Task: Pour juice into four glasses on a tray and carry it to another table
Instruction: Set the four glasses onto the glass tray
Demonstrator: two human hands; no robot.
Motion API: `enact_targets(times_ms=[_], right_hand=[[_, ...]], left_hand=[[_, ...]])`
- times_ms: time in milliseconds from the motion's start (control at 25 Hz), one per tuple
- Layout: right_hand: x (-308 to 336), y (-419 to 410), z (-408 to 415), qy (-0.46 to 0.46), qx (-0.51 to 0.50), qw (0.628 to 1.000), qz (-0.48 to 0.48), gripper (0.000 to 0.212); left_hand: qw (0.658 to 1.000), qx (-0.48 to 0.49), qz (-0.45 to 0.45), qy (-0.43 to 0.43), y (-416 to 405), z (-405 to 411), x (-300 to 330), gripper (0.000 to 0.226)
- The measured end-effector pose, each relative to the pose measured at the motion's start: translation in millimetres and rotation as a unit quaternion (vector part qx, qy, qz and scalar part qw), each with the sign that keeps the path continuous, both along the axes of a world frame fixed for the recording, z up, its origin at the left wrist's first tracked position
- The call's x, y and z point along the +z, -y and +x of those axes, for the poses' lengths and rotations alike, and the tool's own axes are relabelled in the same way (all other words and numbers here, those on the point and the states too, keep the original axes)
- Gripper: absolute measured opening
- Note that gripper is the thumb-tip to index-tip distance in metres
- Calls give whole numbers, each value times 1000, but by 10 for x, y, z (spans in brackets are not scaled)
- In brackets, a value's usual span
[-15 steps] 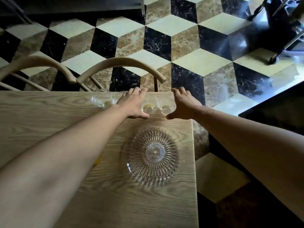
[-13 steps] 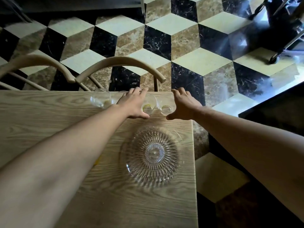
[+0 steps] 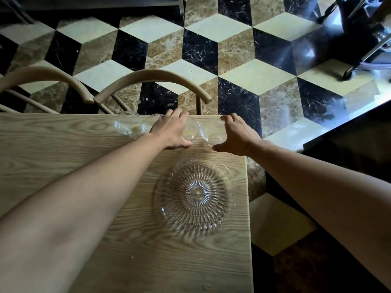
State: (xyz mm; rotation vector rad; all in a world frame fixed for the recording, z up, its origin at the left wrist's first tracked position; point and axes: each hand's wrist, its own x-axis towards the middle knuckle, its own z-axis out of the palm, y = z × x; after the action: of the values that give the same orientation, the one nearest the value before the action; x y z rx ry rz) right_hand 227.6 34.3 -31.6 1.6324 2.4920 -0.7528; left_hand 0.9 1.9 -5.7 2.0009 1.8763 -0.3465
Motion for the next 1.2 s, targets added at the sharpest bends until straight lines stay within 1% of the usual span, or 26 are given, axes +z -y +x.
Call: enact_targets(times_ms=[160, 400, 560, 720, 800, 920, 1200], right_hand=[[135, 278, 99, -26, -21, 999, -4, 108], [184, 812, 238, -33, -24, 999, -21, 111], [102, 1147, 263, -42, -39, 998, -37, 110], [9, 1347, 268, -58, -43, 996, -54, 109], [-24, 1410, 252, -60, -42, 995, -63, 109], [-65, 1467, 216, -60, -38, 995, -67, 109], [-89, 1467, 143, -65, -33, 995, -71, 110]], left_hand=[[999, 15, 15, 27, 233, -22, 248, 107], [996, 38, 20, 82, 853, 65, 475, 106], [991, 63, 0, 118, 1278, 138, 389, 106], [990, 77, -10, 117, 1533, 112, 242, 107], [989, 87, -12, 115, 1587, 89, 159, 109], [985, 101, -26, 140, 1622, 86, 45, 113], [986, 97, -20, 135, 1622, 45, -121, 114]])
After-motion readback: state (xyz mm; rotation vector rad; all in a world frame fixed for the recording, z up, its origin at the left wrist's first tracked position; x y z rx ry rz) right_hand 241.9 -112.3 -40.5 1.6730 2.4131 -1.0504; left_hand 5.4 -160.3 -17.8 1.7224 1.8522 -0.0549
